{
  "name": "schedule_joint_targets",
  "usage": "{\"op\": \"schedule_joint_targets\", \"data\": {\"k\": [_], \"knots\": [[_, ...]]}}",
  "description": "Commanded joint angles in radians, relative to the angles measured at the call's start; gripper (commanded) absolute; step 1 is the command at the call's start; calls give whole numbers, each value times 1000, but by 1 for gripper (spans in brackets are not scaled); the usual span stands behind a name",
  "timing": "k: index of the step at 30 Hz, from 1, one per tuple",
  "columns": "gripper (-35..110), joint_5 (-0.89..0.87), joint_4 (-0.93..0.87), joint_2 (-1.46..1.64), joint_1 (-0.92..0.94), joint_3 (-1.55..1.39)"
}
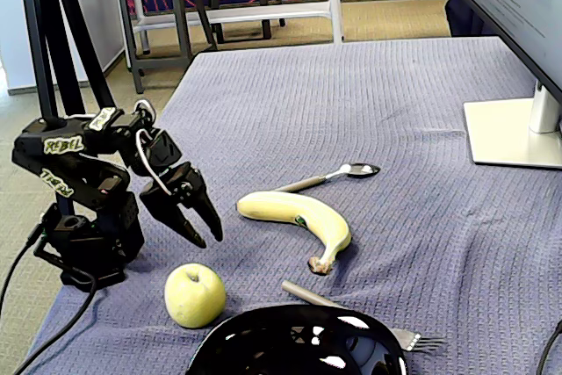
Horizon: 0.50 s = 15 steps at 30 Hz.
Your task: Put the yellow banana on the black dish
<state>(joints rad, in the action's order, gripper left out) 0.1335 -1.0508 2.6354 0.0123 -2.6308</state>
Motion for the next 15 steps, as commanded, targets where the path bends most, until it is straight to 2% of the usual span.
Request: {"op": "schedule_joint_targets", "data": {"k": [1,3,7,11,15], "knots": [[0,25,28,-107,-3,141],[0,58,32,-155,-15,181],[0,268,89,-233,-64,233],[0,301,118,-324,-89,313],[0,426,156,-453,-130,402]]}}
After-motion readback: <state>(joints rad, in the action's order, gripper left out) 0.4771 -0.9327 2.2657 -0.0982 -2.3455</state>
